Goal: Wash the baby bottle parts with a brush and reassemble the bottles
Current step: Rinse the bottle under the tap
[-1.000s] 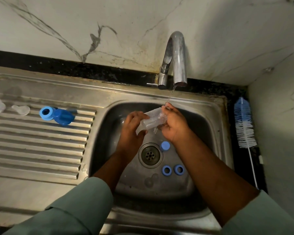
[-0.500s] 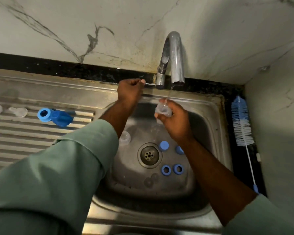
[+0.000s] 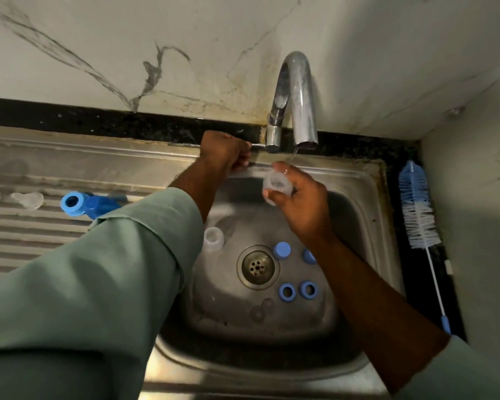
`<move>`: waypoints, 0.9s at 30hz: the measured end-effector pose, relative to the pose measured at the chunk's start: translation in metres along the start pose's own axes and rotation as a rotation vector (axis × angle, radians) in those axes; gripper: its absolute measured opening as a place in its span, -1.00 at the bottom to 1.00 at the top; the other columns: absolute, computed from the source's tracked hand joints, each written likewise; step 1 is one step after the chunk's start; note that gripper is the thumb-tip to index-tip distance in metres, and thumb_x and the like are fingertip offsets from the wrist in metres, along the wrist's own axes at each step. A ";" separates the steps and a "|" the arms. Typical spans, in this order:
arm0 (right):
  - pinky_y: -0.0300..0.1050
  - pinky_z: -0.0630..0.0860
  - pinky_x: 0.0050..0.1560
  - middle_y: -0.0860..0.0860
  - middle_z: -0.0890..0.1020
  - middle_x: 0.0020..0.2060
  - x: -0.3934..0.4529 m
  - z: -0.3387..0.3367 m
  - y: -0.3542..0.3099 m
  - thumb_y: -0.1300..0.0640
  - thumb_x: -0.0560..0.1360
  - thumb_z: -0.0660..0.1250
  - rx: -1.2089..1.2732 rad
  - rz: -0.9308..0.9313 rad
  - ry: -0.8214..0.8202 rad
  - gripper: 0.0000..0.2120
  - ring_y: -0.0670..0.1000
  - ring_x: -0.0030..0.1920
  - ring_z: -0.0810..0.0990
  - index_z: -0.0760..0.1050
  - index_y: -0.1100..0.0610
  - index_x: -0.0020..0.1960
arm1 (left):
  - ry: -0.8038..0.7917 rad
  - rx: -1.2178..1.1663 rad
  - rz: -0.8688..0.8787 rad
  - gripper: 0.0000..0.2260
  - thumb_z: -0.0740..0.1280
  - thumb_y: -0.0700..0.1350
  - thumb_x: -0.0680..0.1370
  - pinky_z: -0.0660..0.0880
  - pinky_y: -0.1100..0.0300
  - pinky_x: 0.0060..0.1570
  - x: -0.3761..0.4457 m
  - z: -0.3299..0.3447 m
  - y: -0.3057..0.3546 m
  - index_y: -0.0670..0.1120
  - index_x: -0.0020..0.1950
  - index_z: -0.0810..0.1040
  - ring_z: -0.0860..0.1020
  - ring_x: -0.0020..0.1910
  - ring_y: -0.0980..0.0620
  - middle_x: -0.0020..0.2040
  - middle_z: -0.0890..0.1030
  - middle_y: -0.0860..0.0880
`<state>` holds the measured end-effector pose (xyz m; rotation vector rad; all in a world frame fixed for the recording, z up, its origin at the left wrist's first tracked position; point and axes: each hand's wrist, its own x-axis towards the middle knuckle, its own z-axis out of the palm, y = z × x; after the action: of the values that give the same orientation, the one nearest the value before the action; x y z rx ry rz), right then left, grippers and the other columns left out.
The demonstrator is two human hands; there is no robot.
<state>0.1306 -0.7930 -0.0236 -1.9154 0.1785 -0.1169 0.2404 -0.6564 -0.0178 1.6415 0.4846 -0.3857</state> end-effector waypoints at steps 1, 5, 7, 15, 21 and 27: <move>-0.25 0.49 0.13 0.04 0.61 0.10 0.001 -0.001 0.001 0.34 0.34 0.50 0.038 0.043 0.007 -0.52 -0.09 0.06 0.58 0.52 0.23 0.24 | -0.021 0.012 -0.032 -0.79 0.36 -0.27 0.57 0.37 0.36 -0.62 0.001 0.000 0.002 -0.19 -0.27 0.50 0.44 -0.64 0.13 -0.38 0.54 -0.10; -0.17 0.51 0.14 0.08 0.62 0.10 0.002 -0.007 0.002 0.35 0.34 0.50 0.038 0.098 -0.002 -0.53 -0.01 0.08 0.60 0.53 0.25 0.23 | -0.034 0.022 -0.077 -0.80 0.34 -0.26 0.58 0.34 0.37 -0.63 -0.002 0.000 0.007 -0.17 -0.25 0.50 0.43 -0.64 0.16 -0.40 0.54 -0.06; -0.21 0.51 0.14 0.07 0.62 0.10 0.002 -0.008 -0.001 0.36 0.34 0.49 0.045 0.099 -0.012 -0.53 -0.02 0.07 0.60 0.53 0.27 0.23 | 0.002 -0.008 -0.013 -0.81 0.37 -0.28 0.56 0.38 0.31 -0.60 -0.004 0.000 0.001 -0.19 -0.25 0.50 0.46 -0.64 0.16 -0.37 0.54 -0.11; -0.13 0.51 0.21 -0.04 0.63 0.06 0.009 -0.011 -0.013 0.25 0.33 0.53 -0.081 0.074 -0.076 -0.55 -0.08 0.04 0.60 0.56 0.17 0.20 | -0.119 0.025 0.255 -0.75 0.31 -0.36 0.55 0.58 0.13 0.12 -0.058 -0.010 -0.067 -0.12 0.15 0.63 0.64 0.06 0.07 0.07 0.68 -0.04; -0.02 0.59 0.10 0.05 0.64 0.09 0.015 -0.010 -0.013 0.28 0.31 0.54 -0.061 0.114 -0.204 -0.50 0.00 0.07 0.63 0.54 0.10 0.21 | -0.421 0.007 0.310 -0.48 0.44 -0.39 0.44 0.53 0.34 0.01 -0.073 -0.003 -0.081 -0.05 0.34 0.47 0.58 0.13 0.24 0.18 0.60 0.05; -0.12 0.52 0.20 -0.04 0.61 0.15 0.049 -0.040 -0.020 0.06 0.33 0.55 -0.096 0.105 -0.158 -0.43 -0.06 0.16 0.57 0.48 0.09 0.29 | -0.162 0.245 0.330 -0.50 0.58 -0.18 0.35 0.43 0.55 -0.10 -0.069 0.014 -0.101 0.00 0.22 0.49 0.55 0.02 0.22 0.06 0.56 0.18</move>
<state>0.1736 -0.8322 0.0087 -1.9971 0.1803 0.1147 0.1296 -0.6669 -0.0694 1.8712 0.0414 -0.3361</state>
